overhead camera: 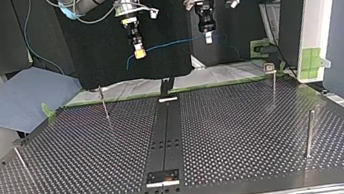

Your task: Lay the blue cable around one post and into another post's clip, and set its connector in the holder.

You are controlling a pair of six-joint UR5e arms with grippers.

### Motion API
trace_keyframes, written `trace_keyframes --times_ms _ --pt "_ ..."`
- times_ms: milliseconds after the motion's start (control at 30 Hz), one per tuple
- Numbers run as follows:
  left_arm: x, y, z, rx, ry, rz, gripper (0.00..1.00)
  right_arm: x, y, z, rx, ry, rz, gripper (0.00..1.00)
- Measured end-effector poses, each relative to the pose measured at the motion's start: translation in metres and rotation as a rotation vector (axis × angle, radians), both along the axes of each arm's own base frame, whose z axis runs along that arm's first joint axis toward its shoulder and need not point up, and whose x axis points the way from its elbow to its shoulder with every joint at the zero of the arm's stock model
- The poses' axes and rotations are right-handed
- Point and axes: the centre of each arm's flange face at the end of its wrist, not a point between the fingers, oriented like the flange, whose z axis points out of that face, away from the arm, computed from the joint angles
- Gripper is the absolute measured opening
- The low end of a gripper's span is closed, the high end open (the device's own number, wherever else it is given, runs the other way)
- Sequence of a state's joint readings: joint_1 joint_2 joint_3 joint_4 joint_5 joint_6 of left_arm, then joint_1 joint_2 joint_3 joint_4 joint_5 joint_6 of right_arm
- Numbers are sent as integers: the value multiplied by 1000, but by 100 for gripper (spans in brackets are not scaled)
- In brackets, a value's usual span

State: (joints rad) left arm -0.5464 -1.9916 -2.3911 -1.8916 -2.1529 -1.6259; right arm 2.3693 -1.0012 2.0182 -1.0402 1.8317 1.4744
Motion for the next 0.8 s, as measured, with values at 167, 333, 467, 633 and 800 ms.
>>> trace_keyframes --times_ms 167,333,467,633,800 --pt "0 0 0 0 0 0 0 0 0 0 0 0 0 0" --pt "-1 0 0 0 3 -2 0 0 0 0 0 0 1 0" --pt "-2 1 -1 2 10 -2 0 0 0 0 0 0 1 0" --pt "-3 1 -1 2 11 -2 0 0 0 0 0 0 1 0" --pt "-3 1 -1 3 12 -2 0 0 0 0 0 0 2 0"
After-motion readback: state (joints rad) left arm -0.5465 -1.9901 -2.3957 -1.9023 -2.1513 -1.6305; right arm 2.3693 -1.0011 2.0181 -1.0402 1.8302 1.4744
